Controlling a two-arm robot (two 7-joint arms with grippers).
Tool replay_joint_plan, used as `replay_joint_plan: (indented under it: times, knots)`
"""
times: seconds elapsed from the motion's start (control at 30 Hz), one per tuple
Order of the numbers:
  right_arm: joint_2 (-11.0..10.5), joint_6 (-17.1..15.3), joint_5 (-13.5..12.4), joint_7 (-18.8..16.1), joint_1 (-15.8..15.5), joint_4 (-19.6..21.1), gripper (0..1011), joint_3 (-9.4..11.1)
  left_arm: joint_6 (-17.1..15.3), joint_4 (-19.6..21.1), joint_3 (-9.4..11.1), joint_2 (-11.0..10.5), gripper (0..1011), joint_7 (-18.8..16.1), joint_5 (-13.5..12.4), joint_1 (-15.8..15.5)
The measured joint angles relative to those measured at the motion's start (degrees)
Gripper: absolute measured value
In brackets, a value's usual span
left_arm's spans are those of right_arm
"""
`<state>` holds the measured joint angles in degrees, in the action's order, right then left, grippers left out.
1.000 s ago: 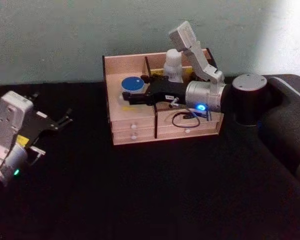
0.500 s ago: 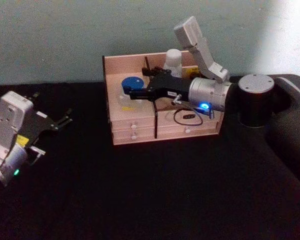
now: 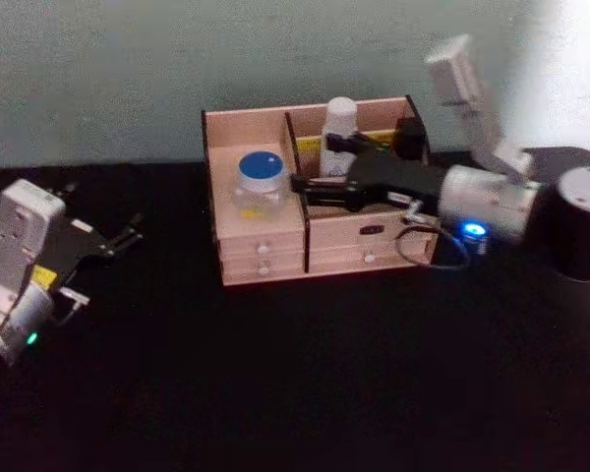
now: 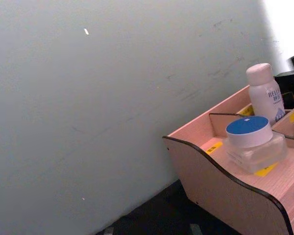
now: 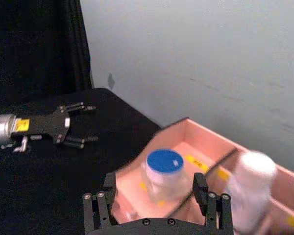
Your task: Pick up the facial cleanser and watermelon frost from the table and place them into the tiered storage box.
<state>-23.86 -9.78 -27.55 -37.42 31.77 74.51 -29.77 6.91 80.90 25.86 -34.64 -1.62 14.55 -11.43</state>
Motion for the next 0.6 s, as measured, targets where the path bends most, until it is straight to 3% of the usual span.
replay_joint_plan:
  times: [0.23, 0.37, 0.47, 0.57, 0.6]
  knots:
    - [-7.84, -2.61, -3.63, 0.53, -6.38, 7.44, 1002, 3.02, 0.00, 0.00, 0.00, 0.00, 1001, 0.00, 0.00, 0.00]
    - [-10.57, -3.58, -4.88, 2.33, -9.03, 9.54, 1002, 4.63, 0.00, 0.00, 0.00, 0.00, 1001, 0.00, 0.00, 0.00]
    - [-12.77, -4.14, -6.11, 6.94, -12.47, 11.55, 1003, 7.38, 0.00, 0.00, 0.00, 0.00, 1001, 0.00, 0.00, 0.00]
    - [-13.13, -3.56, -6.30, 11.42, -14.97, 12.70, 1003, 9.66, 0.00, 0.00, 0.00, 0.00, 1001, 0.00, 0.00, 0.00]
    - [-12.92, -2.71, -6.20, 14.81, -16.75, 13.32, 1003, 11.39, 0.00, 0.00, 0.00, 0.00, 1001, 0.00, 0.00, 0.00]
